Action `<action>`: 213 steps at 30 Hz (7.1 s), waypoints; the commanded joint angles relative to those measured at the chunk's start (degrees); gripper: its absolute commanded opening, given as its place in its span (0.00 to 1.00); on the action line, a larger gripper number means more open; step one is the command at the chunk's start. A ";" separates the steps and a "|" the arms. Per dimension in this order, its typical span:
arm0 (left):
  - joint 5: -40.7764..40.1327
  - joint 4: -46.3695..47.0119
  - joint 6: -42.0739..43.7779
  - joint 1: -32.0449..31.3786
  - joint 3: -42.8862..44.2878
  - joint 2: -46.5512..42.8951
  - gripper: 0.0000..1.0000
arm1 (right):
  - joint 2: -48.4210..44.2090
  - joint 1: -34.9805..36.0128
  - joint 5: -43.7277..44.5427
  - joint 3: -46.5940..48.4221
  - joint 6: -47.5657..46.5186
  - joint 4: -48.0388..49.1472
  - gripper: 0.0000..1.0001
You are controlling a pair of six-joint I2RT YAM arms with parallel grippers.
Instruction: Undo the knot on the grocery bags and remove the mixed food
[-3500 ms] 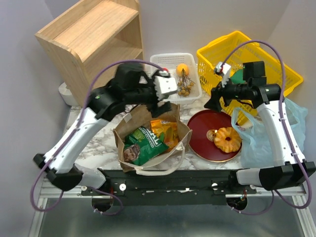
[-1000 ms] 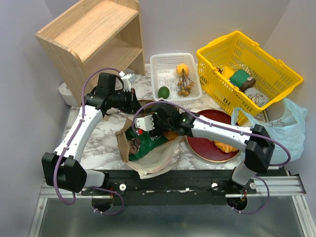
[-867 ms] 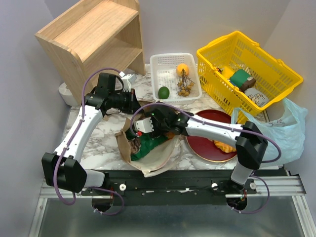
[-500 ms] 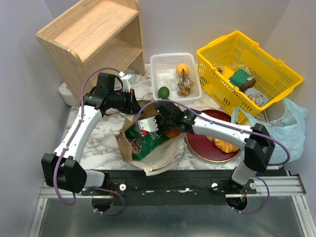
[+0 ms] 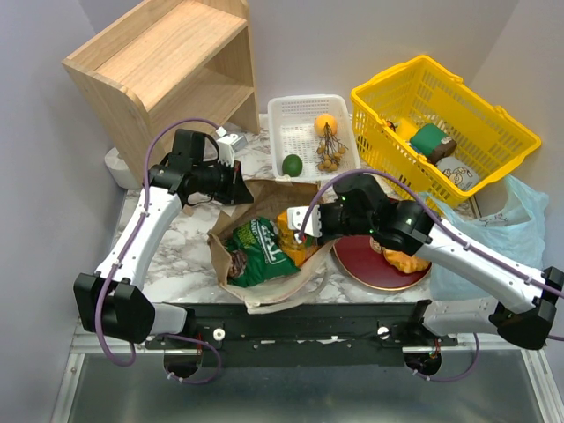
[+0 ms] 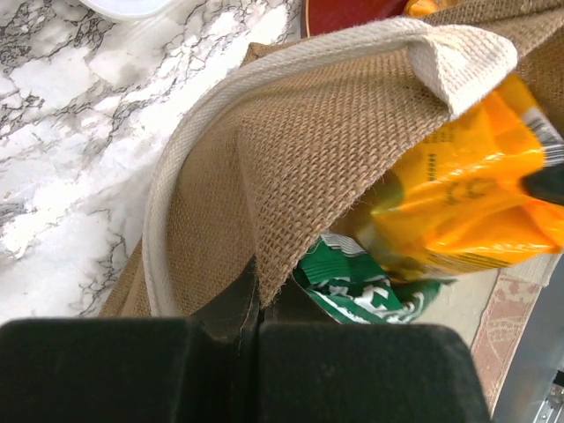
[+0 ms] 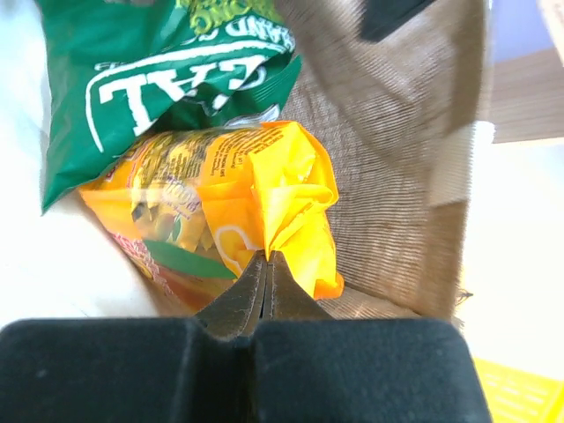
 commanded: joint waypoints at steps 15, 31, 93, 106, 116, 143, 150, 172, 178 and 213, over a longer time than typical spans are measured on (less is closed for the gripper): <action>2.95 5.48 9.24 0.62 2.47 -13.55 0.77 | -0.15 -10.02 1.07 21.64 22.23 8.33 0.00; 3.22 32.04 -11.86 -1.05 -4.57 -13.68 0.99 | 8.99 -17.58 -8.77 38.53 46.85 13.52 0.00; 3.40 40.44 -11.21 -4.84 31.96 6.88 0.00 | 8.65 -22.06 -2.28 29.04 51.52 14.05 0.49; -42.01 29.14 24.32 -6.75 65.22 23.06 0.00 | -1.02 -30.94 1.15 19.91 51.07 9.83 0.57; -70.60 47.26 65.55 -17.92 66.78 30.53 0.00 | -2.08 -31.82 1.24 17.09 50.98 10.79 0.57; -87.12 47.18 93.61 -7.56 66.72 32.65 0.00 | -3.57 -34.11 -1.66 8.04 51.07 12.38 0.59; -92.14 32.96 88.95 -6.76 60.84 31.59 0.00 | -3.66 -34.28 -2.45 6.63 51.07 12.91 0.59; -91.08 17.98 74.09 -12.38 60.91 35.11 0.07 | -5.59 -34.81 -2.80 2.94 48.70 13.70 0.61; -99.25 32.13 77.85 -12.38 57.22 33.53 0.00 | -7.17 -35.25 -2.37 1.19 48.17 13.52 0.61; -87.69 6.34 55.69 -17.30 58.71 26.42 0.99 | -8.58 -36.30 -4.12 -2.59 48.87 13.52 0.64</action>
